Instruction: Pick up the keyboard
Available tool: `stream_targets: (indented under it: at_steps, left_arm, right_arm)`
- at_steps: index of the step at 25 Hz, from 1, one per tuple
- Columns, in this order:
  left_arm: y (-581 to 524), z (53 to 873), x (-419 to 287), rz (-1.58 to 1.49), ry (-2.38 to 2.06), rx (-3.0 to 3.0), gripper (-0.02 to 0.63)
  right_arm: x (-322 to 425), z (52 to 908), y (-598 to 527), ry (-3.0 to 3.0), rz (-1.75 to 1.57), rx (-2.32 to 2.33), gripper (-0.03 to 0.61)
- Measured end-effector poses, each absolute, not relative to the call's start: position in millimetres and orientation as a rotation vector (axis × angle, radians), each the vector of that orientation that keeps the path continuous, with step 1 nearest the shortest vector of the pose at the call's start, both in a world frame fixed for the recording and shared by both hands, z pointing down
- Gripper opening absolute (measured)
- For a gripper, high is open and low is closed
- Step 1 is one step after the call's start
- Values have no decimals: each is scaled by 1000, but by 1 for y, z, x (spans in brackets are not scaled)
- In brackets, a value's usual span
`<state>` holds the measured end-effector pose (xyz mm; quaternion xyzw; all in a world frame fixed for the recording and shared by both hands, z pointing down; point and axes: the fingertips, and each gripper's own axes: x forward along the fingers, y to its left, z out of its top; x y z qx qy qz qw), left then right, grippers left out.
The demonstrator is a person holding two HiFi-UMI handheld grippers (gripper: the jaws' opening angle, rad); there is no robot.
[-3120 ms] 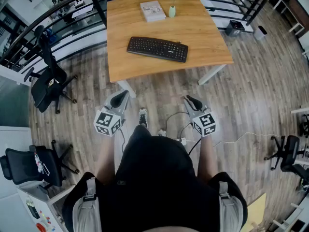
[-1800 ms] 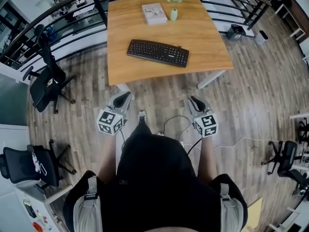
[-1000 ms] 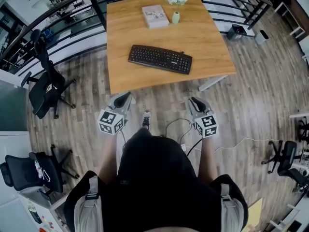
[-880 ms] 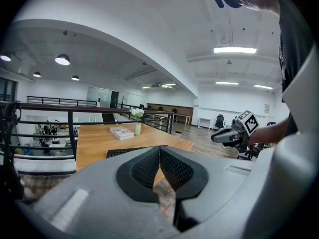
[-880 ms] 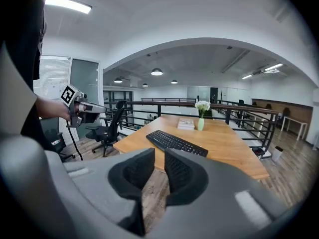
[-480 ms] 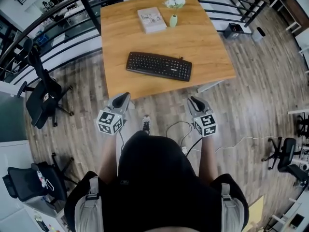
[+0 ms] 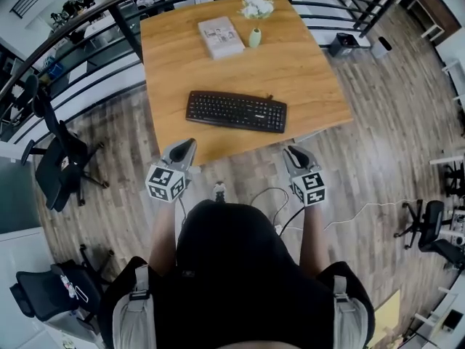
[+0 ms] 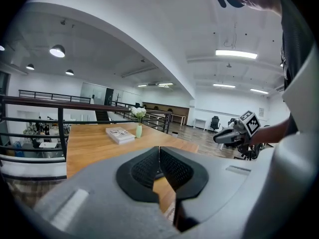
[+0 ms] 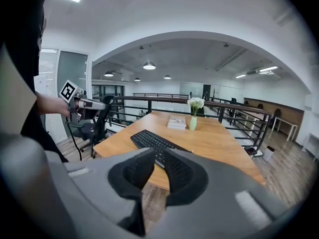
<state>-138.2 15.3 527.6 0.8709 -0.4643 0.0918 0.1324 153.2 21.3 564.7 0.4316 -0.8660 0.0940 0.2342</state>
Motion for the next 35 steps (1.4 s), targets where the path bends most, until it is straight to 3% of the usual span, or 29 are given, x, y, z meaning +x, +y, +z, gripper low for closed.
stream_targets:
  at_steps: [35]
  left_arm:
    - [-66,552,-227,290,-1288,2526,15]
  right_arm:
    - [65,587,-44,-2317,290,1222,66]
